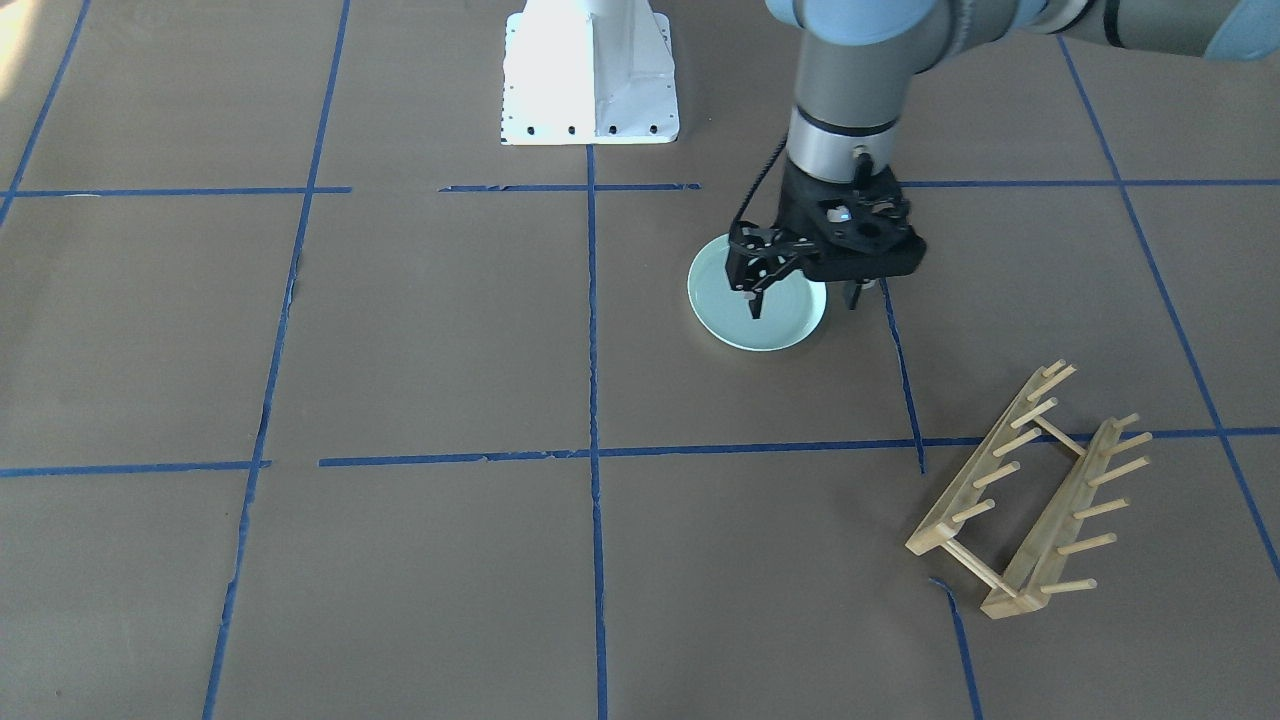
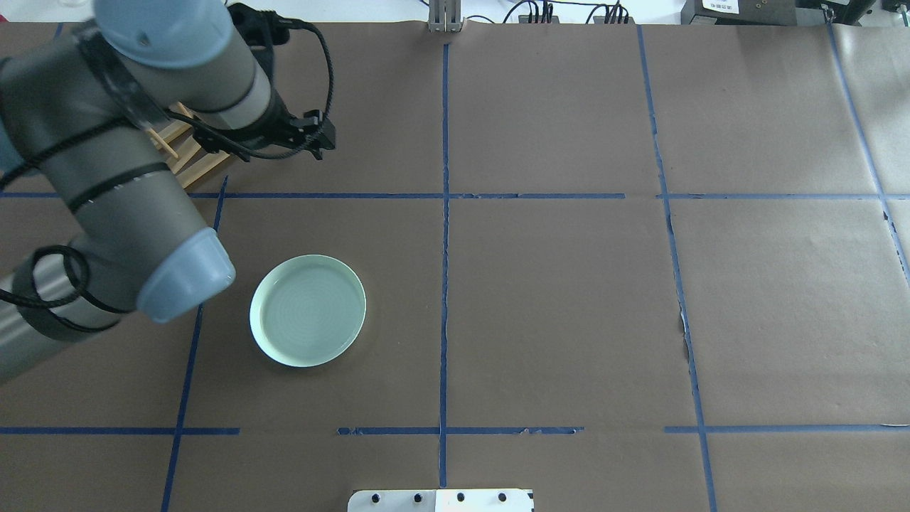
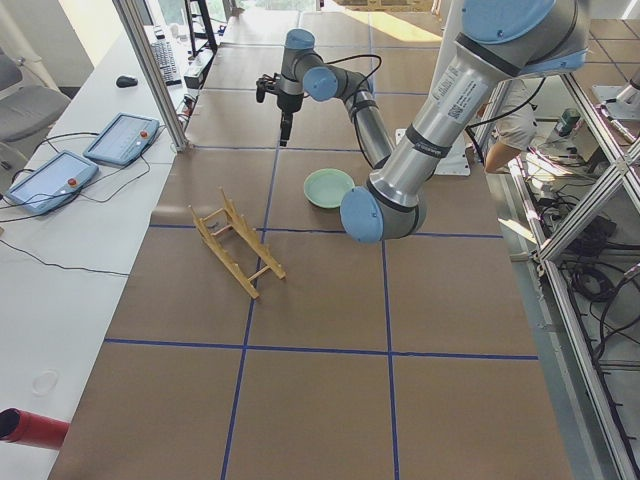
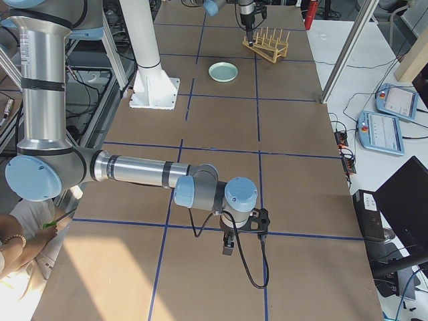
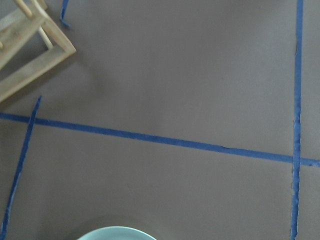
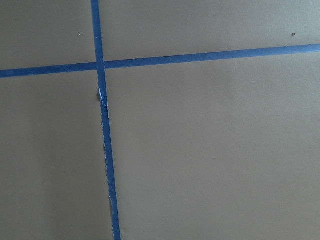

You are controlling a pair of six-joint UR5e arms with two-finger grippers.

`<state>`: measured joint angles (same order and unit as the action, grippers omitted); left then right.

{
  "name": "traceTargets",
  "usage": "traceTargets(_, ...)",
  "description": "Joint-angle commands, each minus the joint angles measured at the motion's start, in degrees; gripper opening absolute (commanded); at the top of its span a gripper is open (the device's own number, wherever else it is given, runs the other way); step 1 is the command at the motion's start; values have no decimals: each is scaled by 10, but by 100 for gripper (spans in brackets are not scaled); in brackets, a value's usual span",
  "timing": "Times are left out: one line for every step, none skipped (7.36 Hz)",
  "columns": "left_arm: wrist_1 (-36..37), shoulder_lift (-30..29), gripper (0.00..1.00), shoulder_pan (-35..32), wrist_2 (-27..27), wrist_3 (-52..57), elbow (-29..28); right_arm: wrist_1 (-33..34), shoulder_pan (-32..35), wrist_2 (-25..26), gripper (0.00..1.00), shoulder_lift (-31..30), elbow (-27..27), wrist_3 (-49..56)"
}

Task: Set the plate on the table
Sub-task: 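Open the left gripper and withdraw it away from the plate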

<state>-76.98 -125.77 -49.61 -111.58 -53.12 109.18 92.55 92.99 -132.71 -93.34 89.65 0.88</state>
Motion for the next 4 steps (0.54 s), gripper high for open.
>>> traceTargets(-4,106,100,-168,-124,294,20,0,0,0,100,0,0,0)
traceTargets(-4,182,100,-251,-163,439,20,0,0,0,100,0,0,0)
traceTargets(-8,252,100,-323,-189,582,6,0,0,0,100,0,0,0)
traceTargets(-19,280,100,-388,-201,640,-45,0,0,0,100,0,-1,0)
